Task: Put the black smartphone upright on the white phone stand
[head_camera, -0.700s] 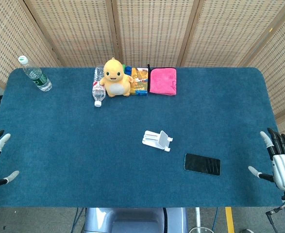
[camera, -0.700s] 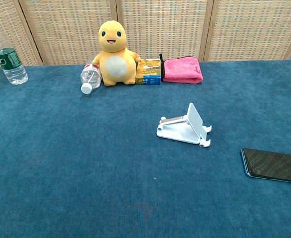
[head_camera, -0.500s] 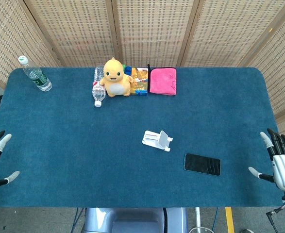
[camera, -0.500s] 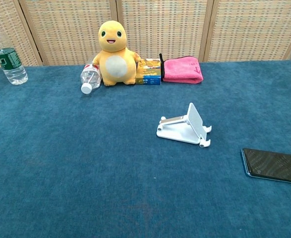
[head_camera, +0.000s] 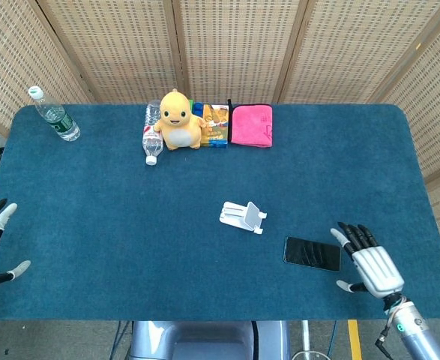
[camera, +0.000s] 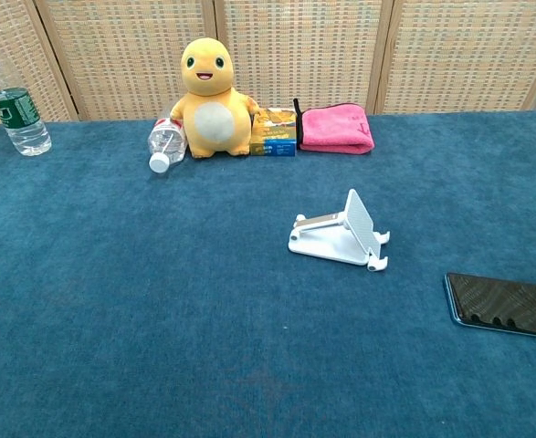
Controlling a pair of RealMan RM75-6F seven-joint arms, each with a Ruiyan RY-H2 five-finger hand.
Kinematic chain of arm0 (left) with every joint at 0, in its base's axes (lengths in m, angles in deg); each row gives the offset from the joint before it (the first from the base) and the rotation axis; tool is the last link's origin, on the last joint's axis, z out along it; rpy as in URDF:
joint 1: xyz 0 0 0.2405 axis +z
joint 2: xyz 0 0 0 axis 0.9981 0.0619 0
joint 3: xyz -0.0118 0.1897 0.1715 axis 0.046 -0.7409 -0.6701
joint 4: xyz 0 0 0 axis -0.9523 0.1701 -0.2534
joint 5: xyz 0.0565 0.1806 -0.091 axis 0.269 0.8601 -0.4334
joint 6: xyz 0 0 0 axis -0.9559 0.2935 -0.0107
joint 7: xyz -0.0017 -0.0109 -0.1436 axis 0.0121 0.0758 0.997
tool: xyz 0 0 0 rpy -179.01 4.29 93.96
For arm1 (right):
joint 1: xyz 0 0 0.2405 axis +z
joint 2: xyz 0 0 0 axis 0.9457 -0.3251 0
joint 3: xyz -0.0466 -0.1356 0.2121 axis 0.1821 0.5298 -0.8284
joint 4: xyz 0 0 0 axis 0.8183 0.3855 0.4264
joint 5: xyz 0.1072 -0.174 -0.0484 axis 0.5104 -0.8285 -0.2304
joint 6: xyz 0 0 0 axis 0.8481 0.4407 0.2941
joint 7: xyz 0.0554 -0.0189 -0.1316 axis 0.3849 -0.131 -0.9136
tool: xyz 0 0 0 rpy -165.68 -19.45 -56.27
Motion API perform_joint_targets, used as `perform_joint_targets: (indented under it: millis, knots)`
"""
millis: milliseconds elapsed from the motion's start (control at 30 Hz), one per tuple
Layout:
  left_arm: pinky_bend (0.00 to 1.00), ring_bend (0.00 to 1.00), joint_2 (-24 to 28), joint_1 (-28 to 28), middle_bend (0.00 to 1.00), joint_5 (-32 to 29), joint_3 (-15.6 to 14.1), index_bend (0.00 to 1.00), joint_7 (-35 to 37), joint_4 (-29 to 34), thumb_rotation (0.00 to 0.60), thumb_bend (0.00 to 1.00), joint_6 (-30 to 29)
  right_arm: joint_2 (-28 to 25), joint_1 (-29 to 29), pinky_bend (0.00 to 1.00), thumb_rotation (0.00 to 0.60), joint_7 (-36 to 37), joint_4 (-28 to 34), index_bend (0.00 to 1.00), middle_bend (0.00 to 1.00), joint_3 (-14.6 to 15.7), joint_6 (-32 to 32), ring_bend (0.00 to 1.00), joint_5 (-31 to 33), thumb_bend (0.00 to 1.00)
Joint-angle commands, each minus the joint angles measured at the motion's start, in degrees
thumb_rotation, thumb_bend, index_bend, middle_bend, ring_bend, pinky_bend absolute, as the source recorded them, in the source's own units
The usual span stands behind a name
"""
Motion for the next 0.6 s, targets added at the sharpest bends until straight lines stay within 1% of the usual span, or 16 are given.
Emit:
perform_joint_targets:
  millis: [33,133,233,333,500,600]
  knots:
    - [0.0,0.0,0.1,-0.2,0.0,-0.5,0.1,0.0,0.0,0.1,0.6,0.0,0.6,4.2,3.4,0.05,0.6,-8.0,1.9,0.02,0.05,-1.5,6.5,0.0,4.3,0.02]
    - [0.0,0.0,0.2,-0.4,0.0,-0.8,0.2,0.0,0.2,0.3,0.6,0.0,1.1,6.6,4.2,0.09,0.6,-12.8,2.6,0.05,0.09,-3.1,7.9,0.01,8.2,0.05]
    - [0.0,0.0,0.3,-0.4,0.0,-1.3,0.4,0.0,0.6,0.5,0.6,0.0,1.3,8.9,5.2,0.16,0.6,-16.9,3.2,0.08,0.14,-4.8,9.3,0.06,12.4,0.05]
    - [0.0,0.0,0.6,-0.5,0.0,-1.5,0.4,0.0,1.1,0.5,0.6,0.0,1.5,10.9,6.3,0.21,0.6,-21.7,3.6,0.09,0.16,-6.0,10.4,0.1,16.6,0.05]
    - [0.0,0.0,1.0,-0.6,0.0,-1.7,0.4,0.0,1.7,0.6,0.6,0.0,1.8,12.3,7.6,0.23,0.6,-26.9,5.9,0.1,0.18,-7.3,12.3,0.13,25.0,0.05]
    - [0.0,0.0,1.1,-0.6,0.0,-1.6,0.4,0.0,1.9,0.5,0.6,0.0,1.8,12.9,8.0,0.23,0.6,-29.2,6.0,0.11,0.19,-7.2,11.8,0.14,27.0,0.05]
